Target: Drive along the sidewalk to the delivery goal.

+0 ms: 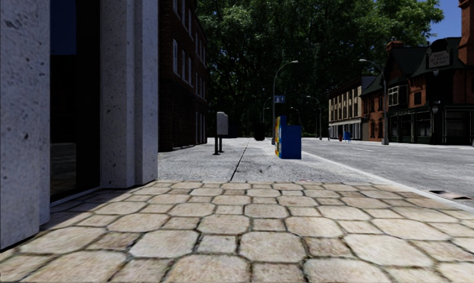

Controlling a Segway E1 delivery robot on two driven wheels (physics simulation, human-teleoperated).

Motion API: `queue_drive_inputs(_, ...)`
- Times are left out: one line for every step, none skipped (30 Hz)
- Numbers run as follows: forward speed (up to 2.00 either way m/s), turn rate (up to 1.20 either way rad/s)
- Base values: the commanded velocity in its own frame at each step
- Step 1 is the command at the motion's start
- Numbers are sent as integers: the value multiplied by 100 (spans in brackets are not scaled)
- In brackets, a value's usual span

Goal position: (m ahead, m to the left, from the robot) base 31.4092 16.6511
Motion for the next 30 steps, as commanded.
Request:
queue_drive_inputs(200,-15)
queue_drive_inputs(200,-16)
queue_drive_inputs(200,-19)
queue_drive_inputs(200,-19)
queue_drive_inputs(200,-28)
queue_drive_inputs(200,-31)
queue_drive_inputs(200,-32)
queue_drive_inputs(200,-30)
queue_drive_inputs(200,-30)
queue_drive_inputs(200,-14)
queue_drive_inputs(200,-1)
queue_drive_inputs(200,0)
queue_drive_inputs(200,0)
queue_drive_inputs(200,0)
queue_drive_inputs(200,0)
queue_drive_inputs(200,0)
queue_drive_inputs(200,0)
queue_drive_inputs(200,0)
queue_drive_inputs(200,0)
queue_drive_inputs(200,0)
queue_drive_inputs(200,0)
queue_drive_inputs(200,0)
queue_drive_inputs(200,0)
queue_drive_inputs(200,0)
queue_drive_inputs(200,0)
queue_drive_inputs(200,0)
queue_drive_inputs(200,0)
queue_drive_inputs(200,0)
queue_drive_inputs(200,0)
queue_drive_inputs(200,0)
